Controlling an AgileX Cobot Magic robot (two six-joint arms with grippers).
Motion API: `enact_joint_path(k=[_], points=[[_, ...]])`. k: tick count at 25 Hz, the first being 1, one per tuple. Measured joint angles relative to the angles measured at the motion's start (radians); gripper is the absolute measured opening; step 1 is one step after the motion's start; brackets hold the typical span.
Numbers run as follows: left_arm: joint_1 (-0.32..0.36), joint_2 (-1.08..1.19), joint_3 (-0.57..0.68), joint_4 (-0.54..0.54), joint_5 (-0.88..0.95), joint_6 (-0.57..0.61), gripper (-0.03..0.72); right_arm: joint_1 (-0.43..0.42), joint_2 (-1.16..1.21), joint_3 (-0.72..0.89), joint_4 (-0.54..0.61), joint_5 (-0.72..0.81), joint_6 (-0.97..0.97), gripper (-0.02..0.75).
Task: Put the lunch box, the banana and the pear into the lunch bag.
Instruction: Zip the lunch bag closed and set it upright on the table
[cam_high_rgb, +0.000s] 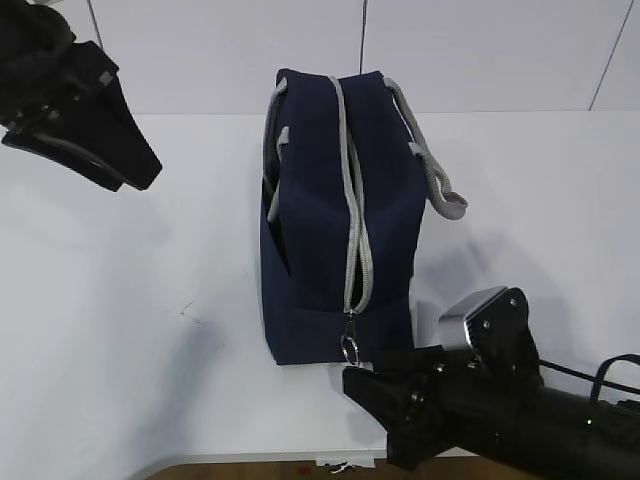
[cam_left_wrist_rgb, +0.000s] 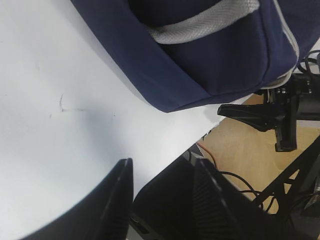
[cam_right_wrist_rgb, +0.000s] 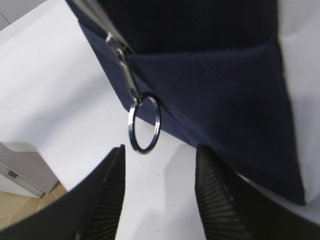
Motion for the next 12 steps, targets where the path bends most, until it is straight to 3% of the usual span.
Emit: enact_joint_path(k=[12], points=[[0.000,0.000,0.000,0.000,0.000,0.000,0.307,0.000,0.000,-0.025,-0.039,0.000,0.000,0.349]])
